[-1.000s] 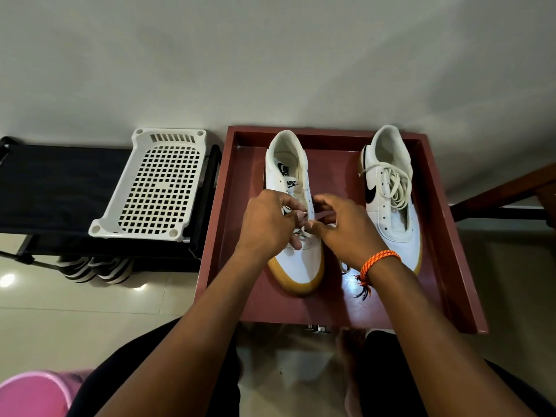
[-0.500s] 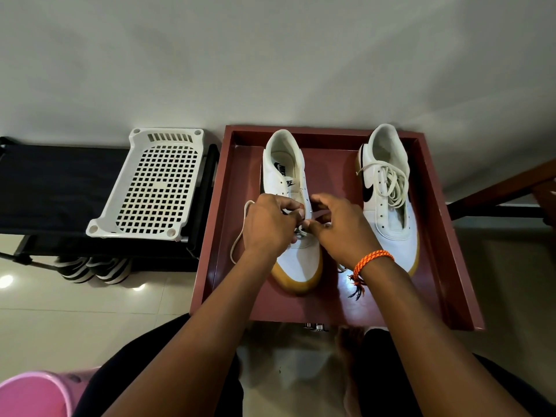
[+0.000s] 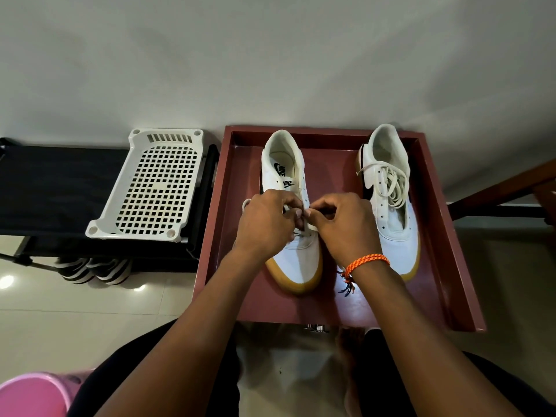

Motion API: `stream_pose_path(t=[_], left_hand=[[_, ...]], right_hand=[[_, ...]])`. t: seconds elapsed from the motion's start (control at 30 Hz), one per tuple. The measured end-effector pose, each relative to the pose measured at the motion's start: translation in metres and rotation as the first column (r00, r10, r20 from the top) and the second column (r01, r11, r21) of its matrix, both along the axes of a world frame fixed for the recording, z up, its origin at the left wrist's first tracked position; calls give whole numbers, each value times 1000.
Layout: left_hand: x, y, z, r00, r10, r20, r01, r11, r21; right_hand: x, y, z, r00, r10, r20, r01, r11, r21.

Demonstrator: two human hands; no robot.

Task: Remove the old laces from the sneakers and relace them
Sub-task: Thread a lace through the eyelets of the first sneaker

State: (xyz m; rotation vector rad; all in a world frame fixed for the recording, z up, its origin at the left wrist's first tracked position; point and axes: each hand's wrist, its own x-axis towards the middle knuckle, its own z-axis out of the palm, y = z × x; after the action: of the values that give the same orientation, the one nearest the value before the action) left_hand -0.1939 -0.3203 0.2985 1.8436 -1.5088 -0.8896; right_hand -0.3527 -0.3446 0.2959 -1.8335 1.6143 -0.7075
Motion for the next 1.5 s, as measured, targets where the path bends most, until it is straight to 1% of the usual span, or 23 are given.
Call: stream_pose_path(t=[0.1,0.3,0.47,0.57,0.6,0.63,0.7,0.77,0.8,0.83,0.87,0.9,0.93,0.97,1.0,1.03,1.07,1.2,1.27,1.33,1.4,1.43,1.5], left_hand=[[-2,0,-3,999,-2,41,3,1000,-15],[-5,0,-2,997,-21,71,20,1000,18],[0,2,0,997,-76,25,74,995,62],[1,1,1,996,-78,-41,81,992,100],[1,1,1,996,-84,-31,87,991,98],[2,1,0,996,-92,-15,93,992,91],[2,1,-2,994,-104,22,102,992,79],[2,1,-5,993,-105,57,101,993,67],[2,1,-6,993,-101,68,97,994,59],[2,1,-7,993,-96,74,92,994,54],[2,0,-7,992,-94,79,90,995,49],[2,0,-7,992,-95,83,91,995,45],[2,0,-7,991,-97,87,93,995,43],[1,0,-8,991,-98,90,95,995,42],[1,0,-8,991,-99,90,95,995,40],[1,0,-8,991,-99,89,96,995,38],[1,0,-9,991,-101,86,99,995,34],[2,0,-11,991,-115,65,114,993,21],[3,-1,-11,991,-114,63,113,993,19],[4,-1,-13,991,-112,71,112,994,8],[5,-1,-15,991,-112,75,112,994,4],[5,-2,-15,991,-112,74,111,994,6],[6,-2,-15,991,-111,72,110,994,14]], right_hand=[[3,1,1,1000,-10,12,10,1000,-21],[0,-2,-3,987,-61,146,45,993,111],[3,-2,3,992,-37,123,29,998,64],[0,-8,17,966,20,256,-34,998,50],[-1,-9,23,927,42,372,-73,995,71],[-3,-10,29,849,48,526,-119,988,103],[-5,-8,40,571,-15,821,-235,955,181],[-10,-8,49,312,-110,944,-332,918,216],[-13,-12,48,253,-157,955,-327,915,237],[-15,-14,48,256,-184,949,-292,921,258],[-15,-17,42,388,-174,905,-191,945,264],[-15,-18,37,596,-128,793,-79,973,216],[-15,-18,29,819,-75,569,9,993,118],[-13,-17,19,950,-40,308,34,999,25],[-11,-15,11,995,-11,94,11,1000,2],[-8,-11,6,1000,16,-11,-15,999,48],[-7,-9,1,998,46,-51,-41,995,93],[-7,-9,0,973,152,-173,-139,987,82],[-7,-10,2,968,188,-164,-176,981,84],[-6,-11,7,981,194,23,-195,973,121],[-7,-11,18,932,147,332,-219,957,190],[-8,-10,26,861,107,497,-242,946,217],[-11,-8,42,611,0,792,-341,903,263]])
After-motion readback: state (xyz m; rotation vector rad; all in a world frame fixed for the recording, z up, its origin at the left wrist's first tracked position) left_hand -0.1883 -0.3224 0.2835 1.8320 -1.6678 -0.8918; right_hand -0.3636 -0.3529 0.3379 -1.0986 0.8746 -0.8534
